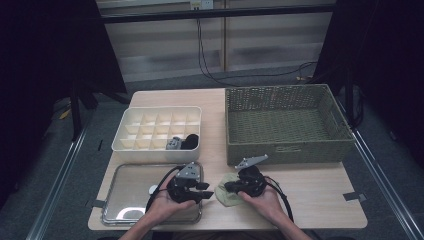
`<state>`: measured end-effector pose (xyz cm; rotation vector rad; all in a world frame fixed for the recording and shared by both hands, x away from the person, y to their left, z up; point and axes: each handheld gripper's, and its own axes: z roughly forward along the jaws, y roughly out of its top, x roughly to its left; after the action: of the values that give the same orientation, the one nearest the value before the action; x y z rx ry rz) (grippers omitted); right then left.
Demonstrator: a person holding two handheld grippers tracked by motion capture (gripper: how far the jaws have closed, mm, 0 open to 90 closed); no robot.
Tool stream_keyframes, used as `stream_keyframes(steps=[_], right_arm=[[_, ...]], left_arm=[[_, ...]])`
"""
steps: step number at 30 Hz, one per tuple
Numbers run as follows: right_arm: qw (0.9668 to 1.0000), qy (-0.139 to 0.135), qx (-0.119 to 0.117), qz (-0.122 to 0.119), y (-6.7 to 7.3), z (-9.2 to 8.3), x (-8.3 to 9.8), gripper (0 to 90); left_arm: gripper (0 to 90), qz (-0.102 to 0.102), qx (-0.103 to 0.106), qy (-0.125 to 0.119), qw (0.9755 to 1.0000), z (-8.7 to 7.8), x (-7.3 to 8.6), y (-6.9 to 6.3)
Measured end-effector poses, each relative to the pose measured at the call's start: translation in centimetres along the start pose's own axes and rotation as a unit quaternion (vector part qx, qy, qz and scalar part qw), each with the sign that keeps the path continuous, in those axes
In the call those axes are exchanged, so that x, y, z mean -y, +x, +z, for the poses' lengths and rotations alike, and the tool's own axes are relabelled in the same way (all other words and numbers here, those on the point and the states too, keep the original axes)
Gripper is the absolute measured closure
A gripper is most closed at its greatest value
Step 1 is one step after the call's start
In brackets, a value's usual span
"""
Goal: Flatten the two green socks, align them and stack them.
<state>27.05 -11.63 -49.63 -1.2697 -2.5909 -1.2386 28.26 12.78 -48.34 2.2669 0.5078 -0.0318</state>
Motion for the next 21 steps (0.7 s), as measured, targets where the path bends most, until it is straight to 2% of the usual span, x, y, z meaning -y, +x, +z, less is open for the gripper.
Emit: stream_keyframes(steps=[2,6,8,9,10,15,17,21], right_arm=[[0.9999,-0.009,-0.012,0.004,-0.1,-0.4,-0.1,88.5],[0.9996,-0.025,-0.013,0.007,-0.1,-1.3,-0.3,88.5],[0.9984,-0.050,-0.020,0.019,-0.4,-2.3,-0.5,88.4],[0.9984,-0.050,-0.020,0.019,-0.4,-2.3,-0.5,88.4],[0.9975,-0.062,-0.023,0.026,-0.6,-2.9,-0.5,88.4],[0.9962,-0.075,-0.028,0.034,-1.0,-3.5,-0.6,88.4],[0.9944,-0.087,-0.040,0.045,-1.2,-3.8,-0.6,88.5],[0.9931,-0.098,-0.046,0.044,-1.2,-4.4,-0.8,88.4]], left_arm=[[63.4,0.000,0.000,0.001,1.0000,-0.1,0.0,0.1],[63.4,0.000,0.001,-0.005,1.0000,0.1,0.0,0.0],[63.7,0.001,0.001,-0.001,1.0000,0.2,-0.1,-0.1],[63.7,0.003,0.002,-0.002,1.0000,0.2,-0.2,-0.2],[64.7,0.010,0.007,-0.002,0.9999,0.4,-0.3,-0.4],[65.5,0.013,0.012,-0.001,0.9998,1.0,-0.3,-0.5],[65.4,0.015,0.014,0.002,0.9998,1.2,-0.4,-0.6],[65.4,0.017,0.013,0.003,0.9998,1.4,-0.4,-0.5]])
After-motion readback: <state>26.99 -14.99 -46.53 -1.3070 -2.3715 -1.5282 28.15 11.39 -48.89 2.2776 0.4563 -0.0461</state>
